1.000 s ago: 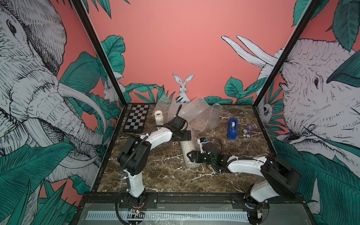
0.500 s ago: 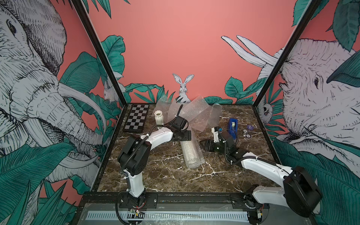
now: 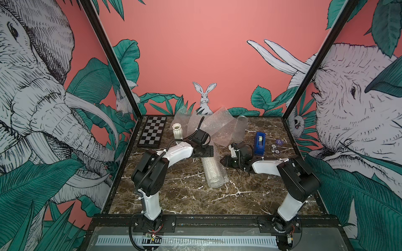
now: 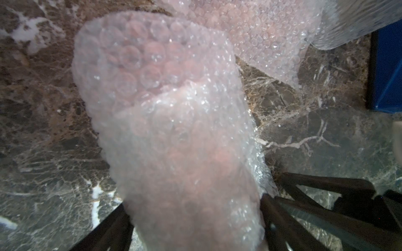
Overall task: Wrap vases in bubble wrap
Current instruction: Wrap the vase in bubble wrap.
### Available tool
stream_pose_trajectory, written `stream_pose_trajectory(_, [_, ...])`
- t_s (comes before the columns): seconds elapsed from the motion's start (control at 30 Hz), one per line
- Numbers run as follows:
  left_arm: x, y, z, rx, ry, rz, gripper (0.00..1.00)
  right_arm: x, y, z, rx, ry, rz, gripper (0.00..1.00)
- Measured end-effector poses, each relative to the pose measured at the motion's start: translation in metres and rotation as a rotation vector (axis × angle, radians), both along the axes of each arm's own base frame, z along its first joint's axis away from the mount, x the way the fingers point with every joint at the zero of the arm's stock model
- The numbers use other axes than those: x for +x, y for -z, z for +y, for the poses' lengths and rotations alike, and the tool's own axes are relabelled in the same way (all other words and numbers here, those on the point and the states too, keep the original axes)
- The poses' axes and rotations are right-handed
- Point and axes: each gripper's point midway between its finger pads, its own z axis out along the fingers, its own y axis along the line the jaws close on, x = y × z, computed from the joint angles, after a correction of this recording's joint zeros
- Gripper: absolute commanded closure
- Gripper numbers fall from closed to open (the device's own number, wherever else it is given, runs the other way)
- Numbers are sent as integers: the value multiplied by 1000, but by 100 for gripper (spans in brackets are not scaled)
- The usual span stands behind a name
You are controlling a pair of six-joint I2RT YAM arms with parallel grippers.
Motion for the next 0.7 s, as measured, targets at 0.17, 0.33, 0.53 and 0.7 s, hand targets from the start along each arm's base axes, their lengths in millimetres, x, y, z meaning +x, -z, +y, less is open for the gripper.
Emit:
stream_pose_trajectory(0.17, [0,-1,1,5,-2,2,11,6,3,15,75,-17,3,73])
stream_pose_trajectory(0.33, [0,-1,1,7,-3,4,10,5,4,20,109,-28,19,90])
stream_pose_trajectory(0.53, [-2,-2,2,15,2,12,6,3,-5,22,105,-45,-7,98])
stream_pose_trajectory(0.7, [0,-9,-1,9,16,7,4,-4,-33,35,86,-93,-87,100])
